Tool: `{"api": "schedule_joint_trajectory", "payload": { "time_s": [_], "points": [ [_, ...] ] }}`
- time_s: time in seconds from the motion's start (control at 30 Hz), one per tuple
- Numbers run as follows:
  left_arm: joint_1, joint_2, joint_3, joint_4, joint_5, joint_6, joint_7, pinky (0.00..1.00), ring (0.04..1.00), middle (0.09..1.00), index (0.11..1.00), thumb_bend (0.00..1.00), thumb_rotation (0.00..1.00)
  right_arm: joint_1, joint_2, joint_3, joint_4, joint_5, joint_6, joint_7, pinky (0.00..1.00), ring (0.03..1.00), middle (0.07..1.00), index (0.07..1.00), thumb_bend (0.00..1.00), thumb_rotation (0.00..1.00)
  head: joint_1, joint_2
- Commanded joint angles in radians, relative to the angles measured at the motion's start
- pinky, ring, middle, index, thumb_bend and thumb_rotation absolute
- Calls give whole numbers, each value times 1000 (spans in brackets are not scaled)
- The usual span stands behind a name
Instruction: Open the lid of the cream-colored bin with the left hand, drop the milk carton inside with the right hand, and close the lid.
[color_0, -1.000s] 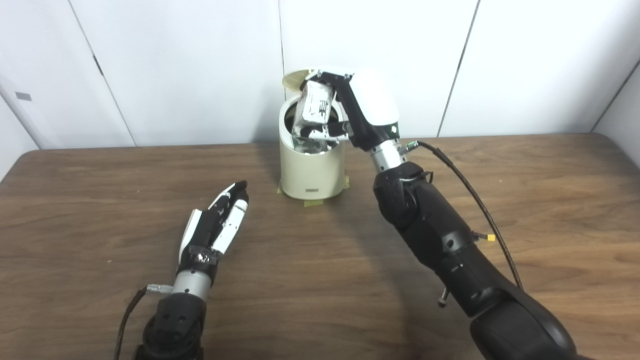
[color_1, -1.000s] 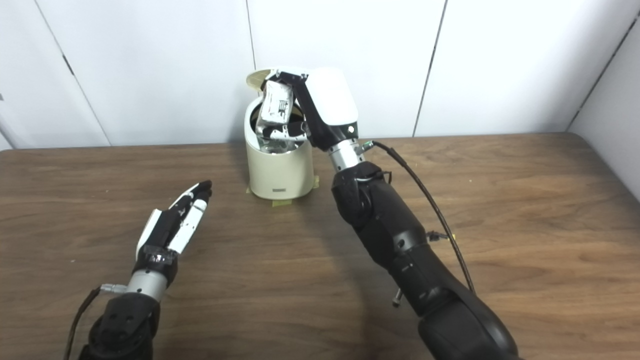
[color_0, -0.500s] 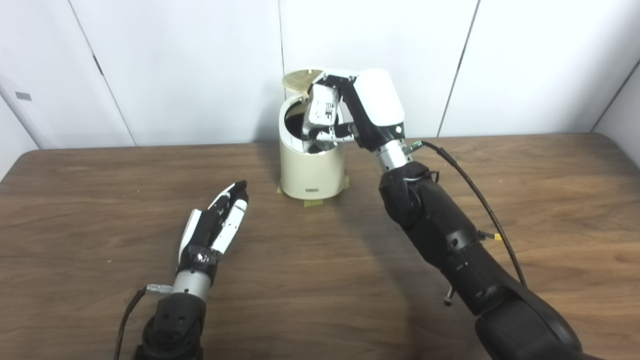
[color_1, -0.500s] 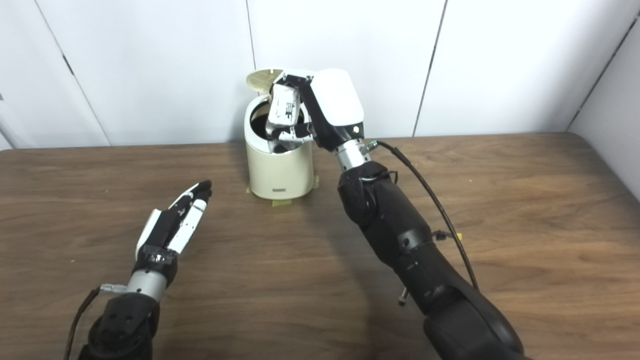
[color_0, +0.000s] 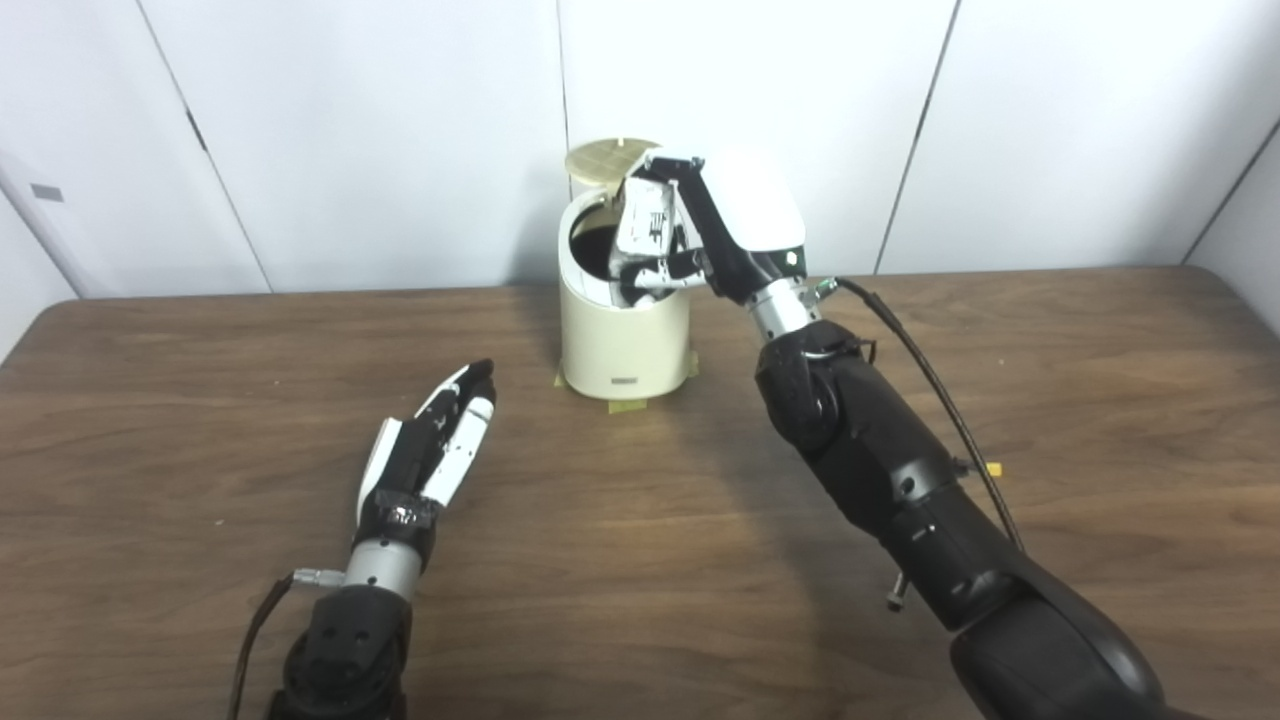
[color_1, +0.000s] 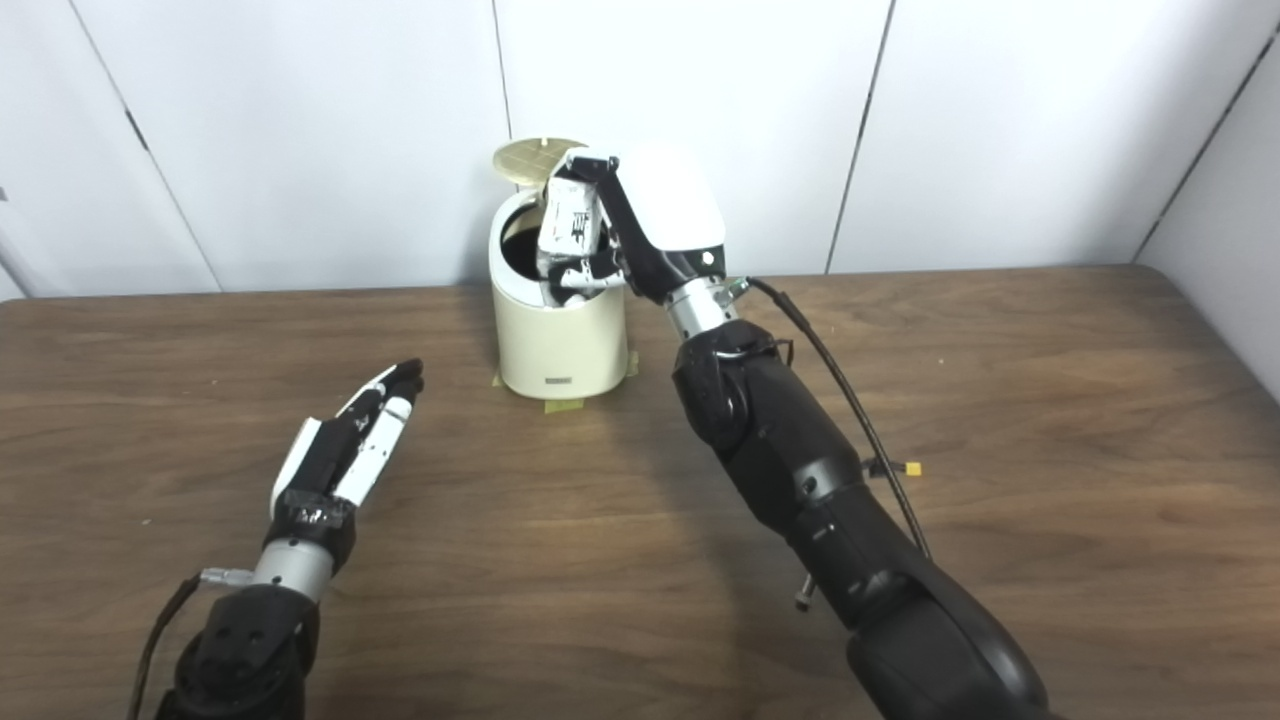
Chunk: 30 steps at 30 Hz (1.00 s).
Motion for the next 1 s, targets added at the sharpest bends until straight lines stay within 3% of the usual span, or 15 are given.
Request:
{"api": "schedule_joint_trajectory", "payload": {
  "time_s": [0.0, 0.23, 0.57, 0.6, 0.63, 0.7, 0.83, 0.97],
  "points": [
    [-23, 1, 1, -28, 5, -26, 8, 1000, 988, 922, 902, 375, 754, -48, -2, -5, -43, 4, 9, -3, 591, 694, 732, 654, 845, 80, 0, 0],
    [-24, 1, 1, -25, 1, -21, 9, 1000, 987, 925, 901, 365, 750, -47, -3, 3, -50, -7, 29, -5, 643, 720, 771, 727, 906, 133, 1, -2],
    [-21, 5, -2, -24, 5, -27, 9, 1000, 983, 922, 902, 347, 744, -43, -6, 2, -63, 7, 20, -4, 592, 635, 668, 649, 822, 93, 2, -1],
    [-21, 6, -2, -22, 6, -30, 10, 1000, 979, 921, 902, 343, 740, -42, -6, 0, -58, 9, 5, -26, 584, 625, 651, 631, 810, 89, 2, -1],
    [-21, 6, -3, -22, 7, -31, 10, 1000, 975, 922, 901, 343, 737, -42, -5, -1, -54, 10, -7, -42, 546, 577, 557, 546, 646, 36, 2, -1],
    [-21, 7, -4, -26, 14, -21, 13, 1000, 974, 922, 901, 343, 737, -33, -6, -7, -57, 29, -60, -80, 468, 499, 489, 516, 556, 9, 2, -1],
    [-20, 6, 0, -29, 10, -19, 15, 1000, 989, 928, 905, 344, 751, -9, -11, -18, -96, 46, -94, -96, 371, 394, 463, 526, 518, 0, 5, -1],
    [-35, -4, 13, -17, -14, -27, 13, 1000, 992, 927, 904, 337, 754, 36, -31, -30, -168, 44, -74, -60, 364, 381, 468, 522, 517, 0, 7, -2]
  ]
}}
